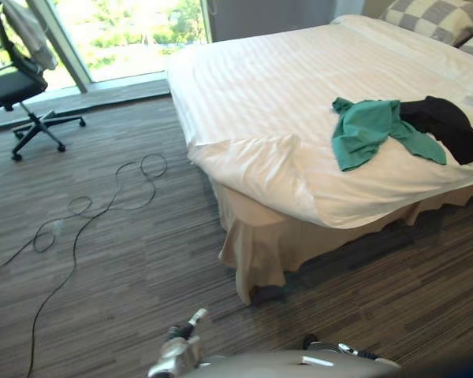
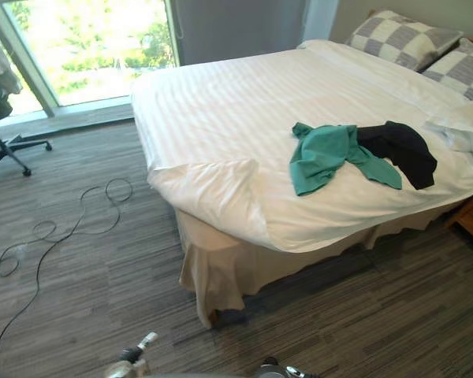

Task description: Tidy the bed and pick cloth on bed and put in laundry

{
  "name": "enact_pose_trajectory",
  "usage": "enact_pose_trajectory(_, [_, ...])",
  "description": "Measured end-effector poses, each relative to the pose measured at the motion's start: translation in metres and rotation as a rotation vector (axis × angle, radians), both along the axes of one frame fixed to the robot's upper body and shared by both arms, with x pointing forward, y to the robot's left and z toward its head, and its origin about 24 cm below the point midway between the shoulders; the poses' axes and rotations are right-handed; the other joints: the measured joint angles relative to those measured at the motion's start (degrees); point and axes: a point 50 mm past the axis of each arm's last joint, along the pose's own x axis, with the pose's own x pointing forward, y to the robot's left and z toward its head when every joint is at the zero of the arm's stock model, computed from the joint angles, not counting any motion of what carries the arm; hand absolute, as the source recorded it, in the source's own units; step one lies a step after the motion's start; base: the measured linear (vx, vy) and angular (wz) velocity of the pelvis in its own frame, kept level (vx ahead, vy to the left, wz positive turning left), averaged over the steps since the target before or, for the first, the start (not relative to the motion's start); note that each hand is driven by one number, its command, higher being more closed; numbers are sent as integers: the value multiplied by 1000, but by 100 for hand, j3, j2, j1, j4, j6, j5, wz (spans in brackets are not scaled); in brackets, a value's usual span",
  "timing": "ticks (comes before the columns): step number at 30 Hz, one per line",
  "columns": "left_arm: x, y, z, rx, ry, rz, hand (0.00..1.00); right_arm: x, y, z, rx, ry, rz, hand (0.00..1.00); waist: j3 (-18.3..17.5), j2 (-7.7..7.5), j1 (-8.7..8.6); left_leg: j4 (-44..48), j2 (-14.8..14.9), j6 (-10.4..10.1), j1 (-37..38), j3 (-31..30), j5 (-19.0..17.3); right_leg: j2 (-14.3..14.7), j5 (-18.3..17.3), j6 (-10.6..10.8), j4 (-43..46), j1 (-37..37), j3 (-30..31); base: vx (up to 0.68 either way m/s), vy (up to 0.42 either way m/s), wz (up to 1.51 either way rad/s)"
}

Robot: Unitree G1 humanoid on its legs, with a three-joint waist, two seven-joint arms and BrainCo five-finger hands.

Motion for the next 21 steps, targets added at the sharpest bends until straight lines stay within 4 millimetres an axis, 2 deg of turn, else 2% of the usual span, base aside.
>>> enact_pose_trajectory(1, [-9, 8, 1, 31, 19, 76, 0, 3, 2, 0, 9, -6, 12, 0, 0, -16, -3, -13, -27, 19, -2, -13, 9, -7, -1, -12, -8, 32, 2, -19, 95, -3])
enact_pose_trajectory(2, [-16, 18, 3, 73, 31, 165, 0, 0, 5, -1, 28, 2, 11, 0, -44, -105, -17, -59, -67, 66, -4, -87, 40, -26, -23, -38, 13, 39, -11, -43, 53, 28])
enact_pose_trajectory(4, [-17, 32, 9, 121, 5, 293, 0, -3, 6, -2, 46, 15, 7, 0, -80, -186, 11, -57, -98, 75, -59, -172, 45, -64, -42, -45, 57, 34, -69, -44, 8, 31])
enact_pose_trajectory(6, [-8, 51, 21, 182, -77, 432, 0, 1, 5, -1, 58, 13, 8, 0, -91, -195, 14, -64, -102, 78, -110, -299, 77, -75, -54, -47, 65, 34, -192, -30, -33, 26])
enact_pose_trajectory(7, [-1, 67, 30, 225, -138, 493, 0, 4, 1, 0, 69, 8, 6, 0, -101, -175, 13, -91, -96, 57, -128, -342, 101, -67, -93, -52, 65, 33, -256, -8, -58, 22])
enact_pose_trajectory(9, [7, 90, 46, 288, -217, 551, 0, 5, -5, 2, 78, 2, -7, 0, -136, -127, 15, -177, -88, 15, -131, -440, 153, -35, -141, -58, 66, 35, -341, 10, -74, 24])
enact_pose_trajectory(10, [15, 109, 59, 342, -285, 572, 0, 6, -13, 4, 80, 0, -6, 0, -157, -82, 23, -235, -37, -15, -131, -454, 185, 2, -167, -73, 67, 35, -404, 28, -94, 21])
enact_pose_trajectory(11, [22, 126, 74, 403, -341, 573, 0, 11, -22, 8, 78, -9, -6, 0, -177, -61, 47, -251, 10, -36, -131, -476, 196, 45, -182, -93, 67, 37, -446, 27, -92, 14])
enact_pose_trajectory(13, [38, 144, 97, 501, -427, 515, 0, 19, -36, 13, 70, -36, -17, 0, -169, 34, 86, -275, 77, -79, -131, -501, 216, 103, -189, -103, 67, 37, -495, 28, -83, 11])
enact_pose_trajectory(15, [62, 154, 122, 583, -536, 418, 0, 26, -47, 19, 64, -59, -21, 0, -192, 103, 145, -332, 125, -132, -128, -540, 249, 144, -184, -96, 67, 37, -530, 32, -68, 14])
enact_pose_trajectory(17, [88, 169, 161, 718, -677, 293, 0, 38, -51, 23, 77, -87, -22, 0, -197, 119, 155, -363, 201, -184, -126, -557, 280, 206, -200, -121, 67, 45, -573, 25, -68, 9])
enact_pose_trajectory(18, [94, 173, 172, 755, -709, 261, 0, 40, -51, 24, 82, -96, -26, 0, -201, 112, 158, -363, 216, -192, -126, -546, 284, 221, -203, -127, 67, 47, -573, 11, -54, 2])
enact_pose_trajectory(20, [120, 183, 226, 912, -858, 72, 0, 47, -52, 26, 97, -130, -46, 0, -210, 95, 183, -398, 277, -220, -78, -421, 292, 277, -214, -144, 67, 47, -533, -1, -38, -10])
enact_pose_trajectory(21, [126, 183, 240, 955, -889, 20, 0, 47, -52, 26, 98, -134, -48, 0, -211, 96, 185, -426, 285, -233, -48, -398, 299, 289, -214, -145, 67, 50, -504, -6, -34, -17])
